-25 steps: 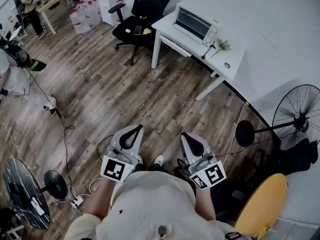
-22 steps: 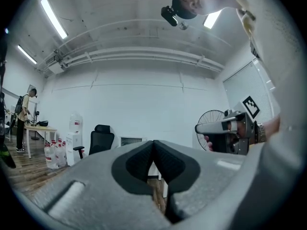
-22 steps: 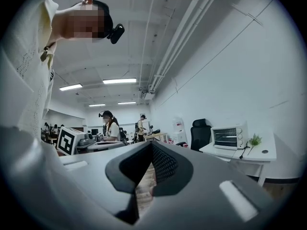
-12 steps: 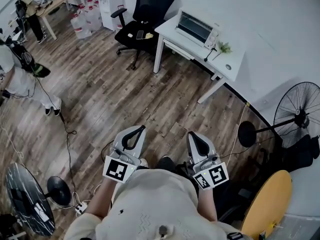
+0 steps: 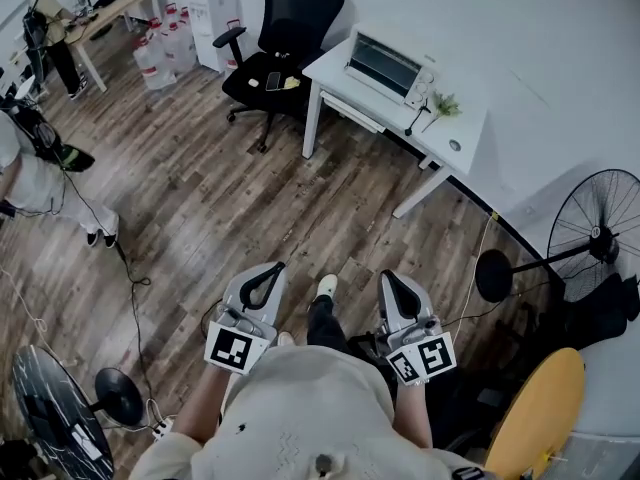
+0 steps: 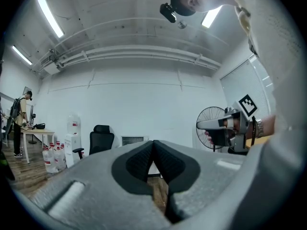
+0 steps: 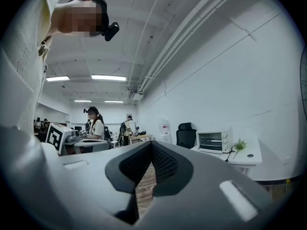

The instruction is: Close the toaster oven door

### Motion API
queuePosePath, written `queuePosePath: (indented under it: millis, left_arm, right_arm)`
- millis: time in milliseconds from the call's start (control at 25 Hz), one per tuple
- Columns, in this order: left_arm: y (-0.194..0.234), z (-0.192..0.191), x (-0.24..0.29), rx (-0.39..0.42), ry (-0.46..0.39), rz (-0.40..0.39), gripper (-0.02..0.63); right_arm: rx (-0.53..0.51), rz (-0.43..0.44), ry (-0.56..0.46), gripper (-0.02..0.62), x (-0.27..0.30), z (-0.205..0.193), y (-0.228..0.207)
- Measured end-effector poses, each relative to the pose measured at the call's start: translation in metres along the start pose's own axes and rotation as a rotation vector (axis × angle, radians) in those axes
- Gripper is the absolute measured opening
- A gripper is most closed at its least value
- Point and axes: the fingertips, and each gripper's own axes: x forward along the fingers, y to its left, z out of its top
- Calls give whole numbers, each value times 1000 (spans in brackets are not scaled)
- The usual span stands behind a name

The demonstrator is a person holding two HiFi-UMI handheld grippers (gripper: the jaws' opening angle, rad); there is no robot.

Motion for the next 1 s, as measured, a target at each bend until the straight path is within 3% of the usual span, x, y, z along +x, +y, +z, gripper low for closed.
queuePosePath:
  millis: [1000]
  left_arm:
    - [85,-1,184,-37,23,128,3]
  right_arm:
    - [34,144,55,9,173,10,-146]
